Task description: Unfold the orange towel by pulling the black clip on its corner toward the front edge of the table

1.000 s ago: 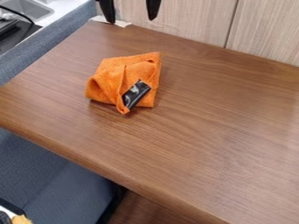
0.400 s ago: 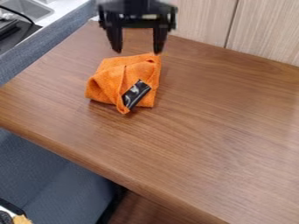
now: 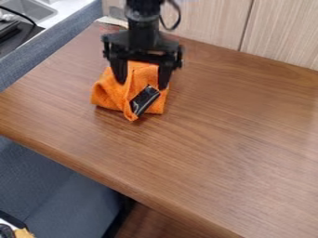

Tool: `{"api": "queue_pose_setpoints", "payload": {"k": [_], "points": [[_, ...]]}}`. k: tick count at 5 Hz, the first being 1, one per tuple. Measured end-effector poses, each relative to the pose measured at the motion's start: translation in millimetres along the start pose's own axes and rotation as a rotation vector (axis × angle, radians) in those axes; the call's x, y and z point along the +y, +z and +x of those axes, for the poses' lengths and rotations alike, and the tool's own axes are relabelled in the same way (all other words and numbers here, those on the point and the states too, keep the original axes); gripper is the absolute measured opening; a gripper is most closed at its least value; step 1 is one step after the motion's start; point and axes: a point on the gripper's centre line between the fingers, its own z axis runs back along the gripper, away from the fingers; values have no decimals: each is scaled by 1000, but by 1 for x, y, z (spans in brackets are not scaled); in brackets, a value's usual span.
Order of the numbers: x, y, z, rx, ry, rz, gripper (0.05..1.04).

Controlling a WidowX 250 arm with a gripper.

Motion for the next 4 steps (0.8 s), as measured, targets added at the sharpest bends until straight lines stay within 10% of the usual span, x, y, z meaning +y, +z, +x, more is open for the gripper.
{"api": "queue_pose_setpoints", "payload": {"k": [3,4], "points": [[7,-47,-15,131,-3,123,950],[8,-47,-14,125,3,133,680]]}}
